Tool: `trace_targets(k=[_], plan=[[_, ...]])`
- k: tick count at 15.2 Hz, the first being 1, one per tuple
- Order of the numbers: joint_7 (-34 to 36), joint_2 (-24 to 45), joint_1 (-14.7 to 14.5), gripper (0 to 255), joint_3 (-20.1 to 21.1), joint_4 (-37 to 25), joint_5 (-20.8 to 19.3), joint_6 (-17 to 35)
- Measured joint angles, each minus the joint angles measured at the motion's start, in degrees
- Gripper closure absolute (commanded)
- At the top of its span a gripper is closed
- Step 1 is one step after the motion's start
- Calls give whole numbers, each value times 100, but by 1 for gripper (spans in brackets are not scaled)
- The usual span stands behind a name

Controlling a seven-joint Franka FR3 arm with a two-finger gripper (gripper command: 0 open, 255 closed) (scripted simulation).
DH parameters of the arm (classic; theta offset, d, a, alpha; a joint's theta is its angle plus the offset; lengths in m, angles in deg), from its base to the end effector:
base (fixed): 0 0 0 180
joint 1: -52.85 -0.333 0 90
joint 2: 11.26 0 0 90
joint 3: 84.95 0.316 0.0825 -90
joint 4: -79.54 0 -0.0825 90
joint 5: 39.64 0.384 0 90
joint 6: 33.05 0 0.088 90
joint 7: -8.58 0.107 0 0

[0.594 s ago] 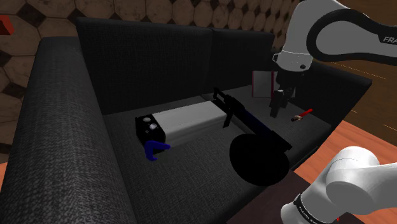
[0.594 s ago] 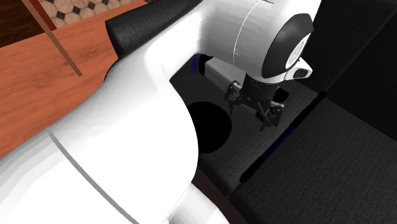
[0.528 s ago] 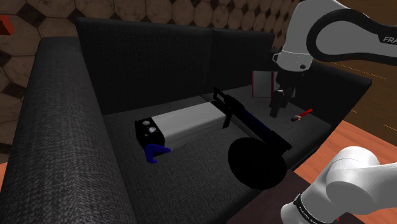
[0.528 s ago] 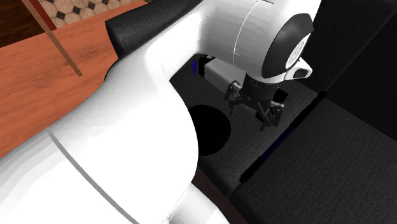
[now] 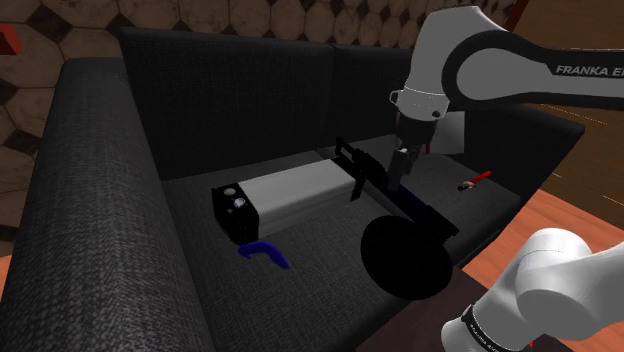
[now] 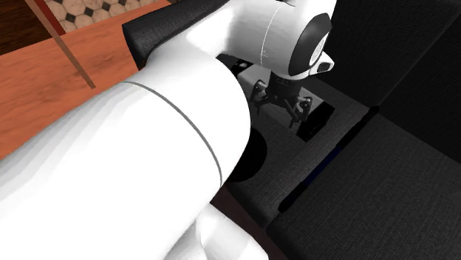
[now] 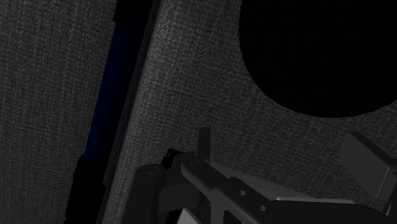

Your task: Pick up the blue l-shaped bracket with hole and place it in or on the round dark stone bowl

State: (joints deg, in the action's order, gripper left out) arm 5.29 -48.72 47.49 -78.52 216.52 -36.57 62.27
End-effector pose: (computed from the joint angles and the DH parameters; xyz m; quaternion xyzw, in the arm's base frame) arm 0.3370 0.0818 0.5370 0.9926 0.1150 -0.0375 0.0099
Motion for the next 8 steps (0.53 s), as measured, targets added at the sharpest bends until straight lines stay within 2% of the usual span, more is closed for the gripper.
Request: trace_targets(k=[8], plan=[[-134,1107,-485,0,493,-522,379,974]])
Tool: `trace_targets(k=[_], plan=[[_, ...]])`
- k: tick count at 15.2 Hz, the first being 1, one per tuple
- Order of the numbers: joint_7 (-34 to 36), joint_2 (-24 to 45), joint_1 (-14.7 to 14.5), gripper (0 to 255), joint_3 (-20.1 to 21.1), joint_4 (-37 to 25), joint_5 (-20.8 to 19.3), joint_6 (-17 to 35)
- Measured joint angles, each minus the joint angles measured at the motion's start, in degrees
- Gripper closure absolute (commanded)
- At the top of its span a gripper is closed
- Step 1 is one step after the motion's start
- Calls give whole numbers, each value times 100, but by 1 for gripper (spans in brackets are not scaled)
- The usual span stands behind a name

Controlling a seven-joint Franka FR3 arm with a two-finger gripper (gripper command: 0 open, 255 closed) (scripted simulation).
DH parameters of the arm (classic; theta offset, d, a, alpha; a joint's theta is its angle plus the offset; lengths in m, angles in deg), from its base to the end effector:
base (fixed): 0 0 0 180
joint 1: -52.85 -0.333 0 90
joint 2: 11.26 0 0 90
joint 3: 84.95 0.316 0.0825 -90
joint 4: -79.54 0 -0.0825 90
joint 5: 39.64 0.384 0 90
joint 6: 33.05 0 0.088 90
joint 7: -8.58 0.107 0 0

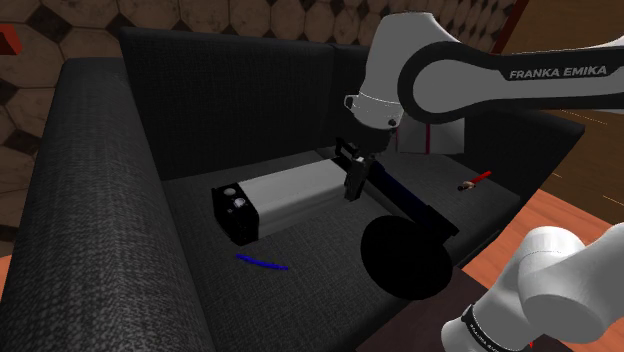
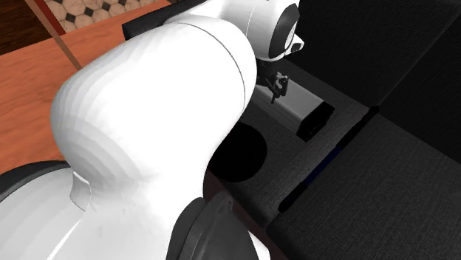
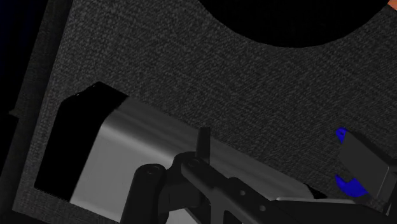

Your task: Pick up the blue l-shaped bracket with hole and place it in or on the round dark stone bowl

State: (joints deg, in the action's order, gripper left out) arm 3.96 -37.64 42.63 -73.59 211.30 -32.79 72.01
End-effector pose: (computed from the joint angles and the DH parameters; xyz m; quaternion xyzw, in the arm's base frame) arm 0.3795 0.1690 0.5187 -0.9795 -0.2010 0.0078 0.0129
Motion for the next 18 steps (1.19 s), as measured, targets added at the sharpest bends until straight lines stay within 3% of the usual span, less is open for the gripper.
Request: trace_targets(k=[14,18], plan=[[-240,1887,-677,0,843,-1367,80,1229],[-239,2082,-731,0,919,-1339,46,1503]])
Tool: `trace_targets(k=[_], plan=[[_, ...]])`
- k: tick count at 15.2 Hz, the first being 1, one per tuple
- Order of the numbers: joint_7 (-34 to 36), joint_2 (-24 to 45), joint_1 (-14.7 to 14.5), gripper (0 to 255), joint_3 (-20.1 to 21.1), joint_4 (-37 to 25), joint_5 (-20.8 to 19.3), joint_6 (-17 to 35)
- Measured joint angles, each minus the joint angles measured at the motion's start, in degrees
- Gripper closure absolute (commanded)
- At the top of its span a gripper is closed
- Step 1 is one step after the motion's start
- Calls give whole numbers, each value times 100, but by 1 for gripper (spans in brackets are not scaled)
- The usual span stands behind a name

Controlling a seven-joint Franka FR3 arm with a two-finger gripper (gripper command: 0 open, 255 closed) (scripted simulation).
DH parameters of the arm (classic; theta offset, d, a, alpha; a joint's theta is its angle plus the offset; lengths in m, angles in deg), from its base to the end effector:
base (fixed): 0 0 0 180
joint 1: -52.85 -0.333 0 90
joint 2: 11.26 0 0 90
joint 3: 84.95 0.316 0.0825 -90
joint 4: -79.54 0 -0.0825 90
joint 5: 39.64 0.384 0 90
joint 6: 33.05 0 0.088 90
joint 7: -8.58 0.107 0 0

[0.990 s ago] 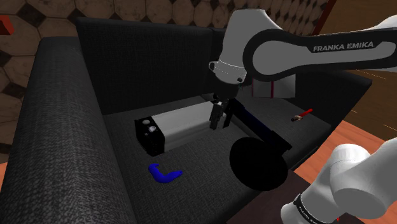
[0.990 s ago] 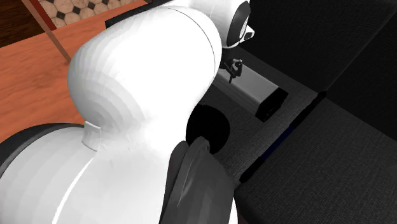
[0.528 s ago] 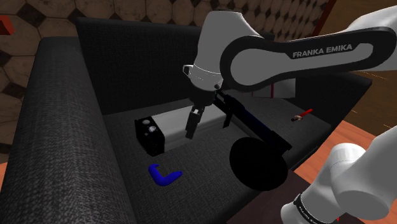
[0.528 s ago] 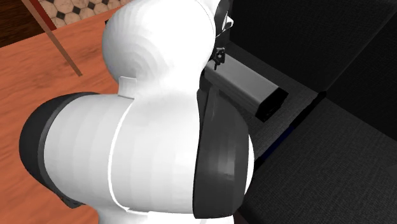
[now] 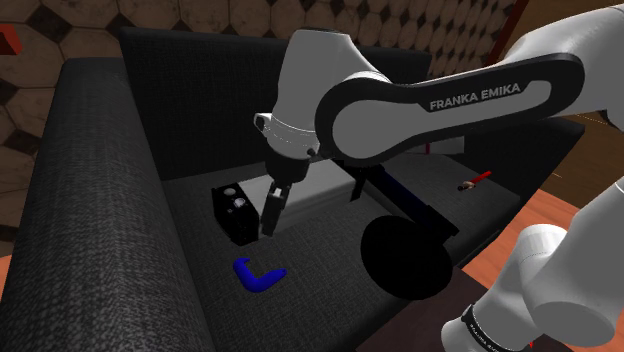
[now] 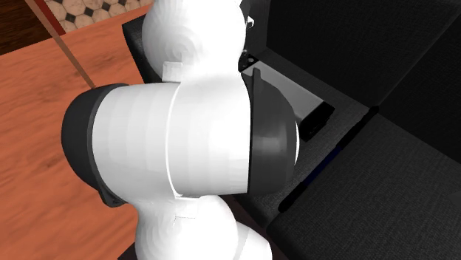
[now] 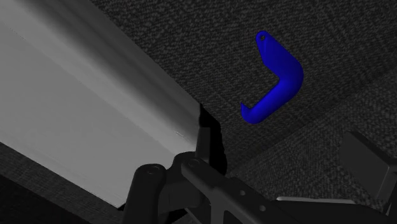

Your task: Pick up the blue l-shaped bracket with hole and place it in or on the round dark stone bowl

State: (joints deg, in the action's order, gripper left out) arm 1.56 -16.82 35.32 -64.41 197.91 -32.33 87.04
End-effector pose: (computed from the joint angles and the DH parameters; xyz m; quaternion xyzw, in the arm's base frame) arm 0.4182 0.3409 0.4845 -0.9316 -0.3561 -0.0479 0.0548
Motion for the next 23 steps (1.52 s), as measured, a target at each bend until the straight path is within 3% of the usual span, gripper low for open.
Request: trace_targets(k=[5,11,12,21,22,23], plan=[[33,174,-17,0,35,156,-49,327],[37,186,-19,0,38,171,-53,357],[37,186,-19,255,38,171,-53,357],[37,186,-19,255,38,171,-52,357],[37,186,-19,0,38,171,-52,357],[37,186,-19,0,38,171,-52,357]])
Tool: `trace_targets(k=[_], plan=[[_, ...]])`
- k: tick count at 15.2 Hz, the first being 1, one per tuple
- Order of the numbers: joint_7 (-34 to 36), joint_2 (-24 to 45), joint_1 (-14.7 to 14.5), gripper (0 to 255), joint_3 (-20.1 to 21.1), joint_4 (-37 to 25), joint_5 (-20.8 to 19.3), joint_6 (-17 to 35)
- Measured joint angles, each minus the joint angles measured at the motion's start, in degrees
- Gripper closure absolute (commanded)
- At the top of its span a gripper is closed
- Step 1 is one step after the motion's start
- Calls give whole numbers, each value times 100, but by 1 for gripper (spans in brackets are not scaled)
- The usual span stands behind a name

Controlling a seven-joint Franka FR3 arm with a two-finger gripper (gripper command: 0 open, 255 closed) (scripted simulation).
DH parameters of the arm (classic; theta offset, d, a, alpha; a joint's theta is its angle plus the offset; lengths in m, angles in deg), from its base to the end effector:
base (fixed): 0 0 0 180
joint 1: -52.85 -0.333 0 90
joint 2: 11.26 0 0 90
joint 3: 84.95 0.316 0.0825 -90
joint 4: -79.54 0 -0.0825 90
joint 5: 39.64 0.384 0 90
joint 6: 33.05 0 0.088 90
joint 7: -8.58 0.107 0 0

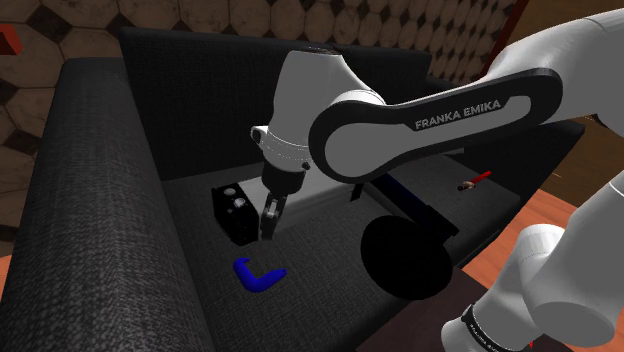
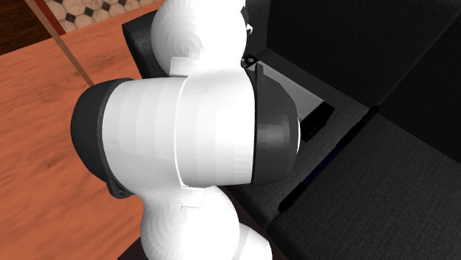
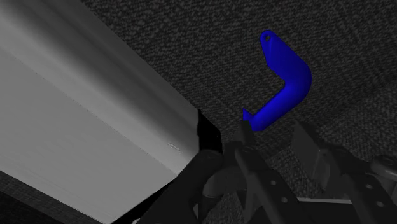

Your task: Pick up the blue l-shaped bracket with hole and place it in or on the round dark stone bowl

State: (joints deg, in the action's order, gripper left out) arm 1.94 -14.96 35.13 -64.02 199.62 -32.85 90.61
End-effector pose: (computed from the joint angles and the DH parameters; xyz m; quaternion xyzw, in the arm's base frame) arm 0.4204 0.3456 0.4598 -0.9313 -0.3567 -0.0483 0.0552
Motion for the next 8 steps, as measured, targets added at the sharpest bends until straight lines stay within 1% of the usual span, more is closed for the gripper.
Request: trace_targets(k=[3,7,8], plan=[[159,262,-107,0,139,-7,-276,78],[571,869,-375,0,374,-207,-880,114],[628,962,-419,0,398,-219,-974,135]])
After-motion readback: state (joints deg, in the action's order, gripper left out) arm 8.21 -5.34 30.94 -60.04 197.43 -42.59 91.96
